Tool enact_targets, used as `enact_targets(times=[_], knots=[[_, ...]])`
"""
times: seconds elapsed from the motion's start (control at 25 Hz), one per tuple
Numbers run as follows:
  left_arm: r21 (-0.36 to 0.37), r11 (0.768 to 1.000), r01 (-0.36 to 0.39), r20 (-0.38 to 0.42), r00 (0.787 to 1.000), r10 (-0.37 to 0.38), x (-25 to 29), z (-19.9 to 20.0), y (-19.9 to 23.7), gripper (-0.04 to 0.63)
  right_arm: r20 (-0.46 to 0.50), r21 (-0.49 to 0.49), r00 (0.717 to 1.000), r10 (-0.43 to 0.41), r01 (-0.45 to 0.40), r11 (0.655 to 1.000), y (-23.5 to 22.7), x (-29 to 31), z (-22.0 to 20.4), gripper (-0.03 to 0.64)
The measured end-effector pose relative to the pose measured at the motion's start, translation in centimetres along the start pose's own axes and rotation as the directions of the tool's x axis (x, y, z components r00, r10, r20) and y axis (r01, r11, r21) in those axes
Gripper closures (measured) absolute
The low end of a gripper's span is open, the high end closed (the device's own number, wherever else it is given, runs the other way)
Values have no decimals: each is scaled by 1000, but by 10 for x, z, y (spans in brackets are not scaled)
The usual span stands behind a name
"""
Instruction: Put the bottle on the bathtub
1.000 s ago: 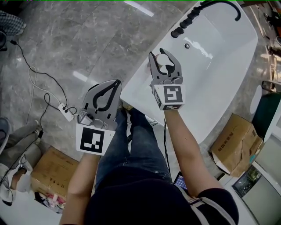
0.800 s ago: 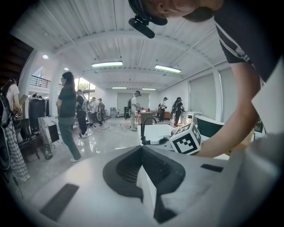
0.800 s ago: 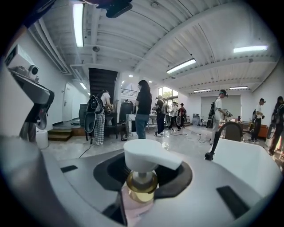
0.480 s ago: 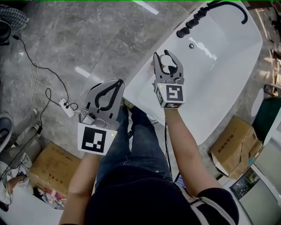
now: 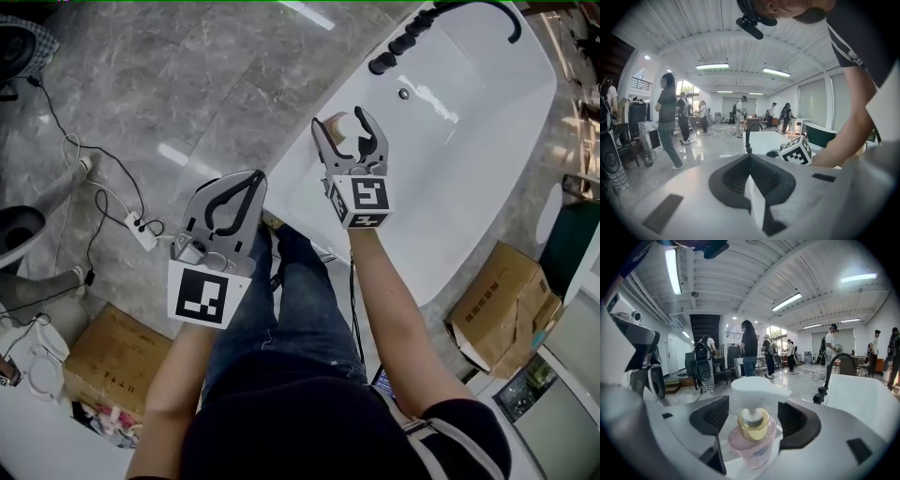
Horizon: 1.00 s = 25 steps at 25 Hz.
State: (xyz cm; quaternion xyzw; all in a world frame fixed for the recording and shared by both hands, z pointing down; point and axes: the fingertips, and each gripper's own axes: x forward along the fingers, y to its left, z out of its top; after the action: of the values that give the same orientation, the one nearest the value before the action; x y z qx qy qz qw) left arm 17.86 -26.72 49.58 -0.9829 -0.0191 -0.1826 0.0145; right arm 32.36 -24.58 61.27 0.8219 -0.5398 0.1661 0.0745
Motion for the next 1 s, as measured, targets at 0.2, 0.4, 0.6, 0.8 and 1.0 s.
enact_targets(times=[0.2,0.4,0.6,0.8,1.0], knots=[[7,1000,4,17,1000,-4,-4,8,-11,573,-41,5,999,-29,29,1000,-1,-24,-11,288],[17,1000,-16,48,999,15,-13,23,-25,574,-65,61,996,-56,60,996,-1,-69,-14,292],[-15,995,-96,87,991,97,-38,45,-29,574,-79,102,996,-28,36,994,15,-114,6,556],[-56,965,-255,142,955,260,-76,71,-22,573,-8,37,989,147,-147,988,58,-126,68,579],[-159,902,-402,183,885,427,-144,93,-22,573,57,-35,946,320,-319,947,121,-148,137,580]])
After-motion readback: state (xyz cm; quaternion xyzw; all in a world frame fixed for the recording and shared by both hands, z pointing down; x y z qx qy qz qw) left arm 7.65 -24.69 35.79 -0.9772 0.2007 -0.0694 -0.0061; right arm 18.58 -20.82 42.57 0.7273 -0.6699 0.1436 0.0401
